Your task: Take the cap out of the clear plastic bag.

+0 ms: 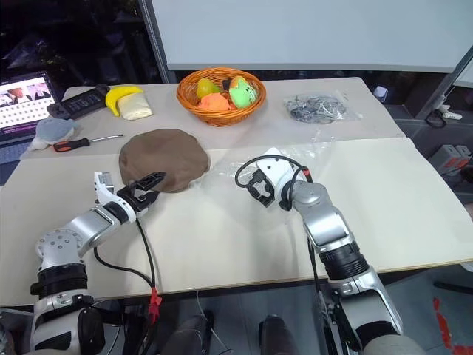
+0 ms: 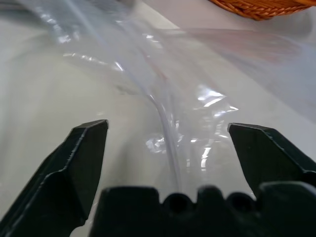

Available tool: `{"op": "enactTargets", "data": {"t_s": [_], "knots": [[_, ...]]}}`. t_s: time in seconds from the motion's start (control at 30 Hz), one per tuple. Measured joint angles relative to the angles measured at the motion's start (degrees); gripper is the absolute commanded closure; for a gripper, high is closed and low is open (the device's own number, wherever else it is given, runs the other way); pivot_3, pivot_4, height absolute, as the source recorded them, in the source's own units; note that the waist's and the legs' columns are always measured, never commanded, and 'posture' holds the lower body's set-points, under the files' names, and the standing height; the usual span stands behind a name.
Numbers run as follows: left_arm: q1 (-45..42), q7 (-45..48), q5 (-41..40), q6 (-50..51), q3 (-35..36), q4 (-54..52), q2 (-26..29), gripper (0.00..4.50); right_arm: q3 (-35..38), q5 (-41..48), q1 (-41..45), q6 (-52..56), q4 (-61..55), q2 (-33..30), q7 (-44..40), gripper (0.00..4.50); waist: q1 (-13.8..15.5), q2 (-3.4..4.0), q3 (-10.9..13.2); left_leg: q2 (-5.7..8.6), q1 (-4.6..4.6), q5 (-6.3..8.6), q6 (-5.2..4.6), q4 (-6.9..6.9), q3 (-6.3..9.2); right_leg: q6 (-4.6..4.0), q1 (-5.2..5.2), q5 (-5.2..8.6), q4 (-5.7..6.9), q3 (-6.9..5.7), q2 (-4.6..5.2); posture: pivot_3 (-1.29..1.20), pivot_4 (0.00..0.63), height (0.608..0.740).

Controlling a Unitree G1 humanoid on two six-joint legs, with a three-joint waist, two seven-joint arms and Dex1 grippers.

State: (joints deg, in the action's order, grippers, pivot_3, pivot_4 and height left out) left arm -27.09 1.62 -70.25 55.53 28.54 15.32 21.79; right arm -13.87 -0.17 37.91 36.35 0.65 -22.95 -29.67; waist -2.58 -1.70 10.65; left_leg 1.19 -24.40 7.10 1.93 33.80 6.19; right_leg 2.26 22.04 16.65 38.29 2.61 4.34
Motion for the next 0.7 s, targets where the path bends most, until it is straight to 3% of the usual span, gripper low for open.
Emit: {"op": "enactTargets", "data": {"t_s": [0.23, 0.33, 0.43, 0.53, 0.6, 0.7], "knots": [[12.46, 1.28, -6.59, 6.54, 1.75, -14.66, 1.48, 0.0, 2.67, 7.83, -1.17, 3.3, -4.29, -4.93, -11.63, 0.03, -0.17, -0.01, 0.01, -0.07, -0.11, 0.06, -0.03, -0.03, -0.03, -0.01, 0.08, -0.01, -0.14, 0.05, 0.0, 0.0, 0.15, 0.74], [19.79, 3.89, -8.99, 7.21, 3.17, -22.5, 3.46, 0.0, 9.43, 14.72, -0.98, 7.18, -5.4, -4.91, -13.65, 0.03, 0.05, -0.03, 0.03, -0.12, -0.19, 0.06, -0.02, 0.0, -0.03, -0.03, 0.15, -0.01, -0.13, 0.04, -0.03, 0.0, 0.15, 0.74], [26.33, 6.23, -10.11, 2.32, 10.55, -28.66, 4.1, 0.0, 21.01, 24.89, 0.27, 12.34, -5.98, -4.25, -14.51, 0.03, 0.22, -0.03, 0.04, -0.17, -0.24, 0.06, -0.02, -0.02, -0.04, -0.11, 0.18, -0.05, -0.23, 0.02, -0.01, 0.0, 0.15, 0.74], [29.03, 3.54, -3.73, -5.5, 15.88, -29.1, 4.83, 0.0, 31.96, 31.39, 3.81, 14.91, -2.25, -2.37, -10.35, 0.03, 0.68, -0.04, 0.02, -0.16, -0.11, 0.06, -0.02, -0.01, -0.05, -0.14, 0.07, -0.04, -0.24, 0.0, -0.01, 0.0, 0.15, 0.74], [30.17, 1.76, 1.98, -9.64, 15.49, -29.05, 4.52, 0.0, 35.86, 32.88, 4.9, 14.97, 1.27, -0.67, -6.18, 0.03, 0.99, -0.07, 0.01, -0.15, -0.07, 0.06, -0.02, -0.01, -0.11, -0.14, 0.03, -0.04, -0.27, 0.02, 0.01, 0.0, 0.15, 0.74], [30.66, -2.82, 15.02, -19.04, 13.91, -27.76, 1.77, 0.0, 37.84, 28.09, 6.24, 8.97, 11.53, 2.39, 6.02, 0.03, 1.54, -0.09, -0.01, -0.15, -0.13, 0.06, -0.02, -0.01, -0.18, -0.15, 0.12, -0.05, -0.28, 0.05, 0.0, 0.0, 0.15, 0.74]]}}
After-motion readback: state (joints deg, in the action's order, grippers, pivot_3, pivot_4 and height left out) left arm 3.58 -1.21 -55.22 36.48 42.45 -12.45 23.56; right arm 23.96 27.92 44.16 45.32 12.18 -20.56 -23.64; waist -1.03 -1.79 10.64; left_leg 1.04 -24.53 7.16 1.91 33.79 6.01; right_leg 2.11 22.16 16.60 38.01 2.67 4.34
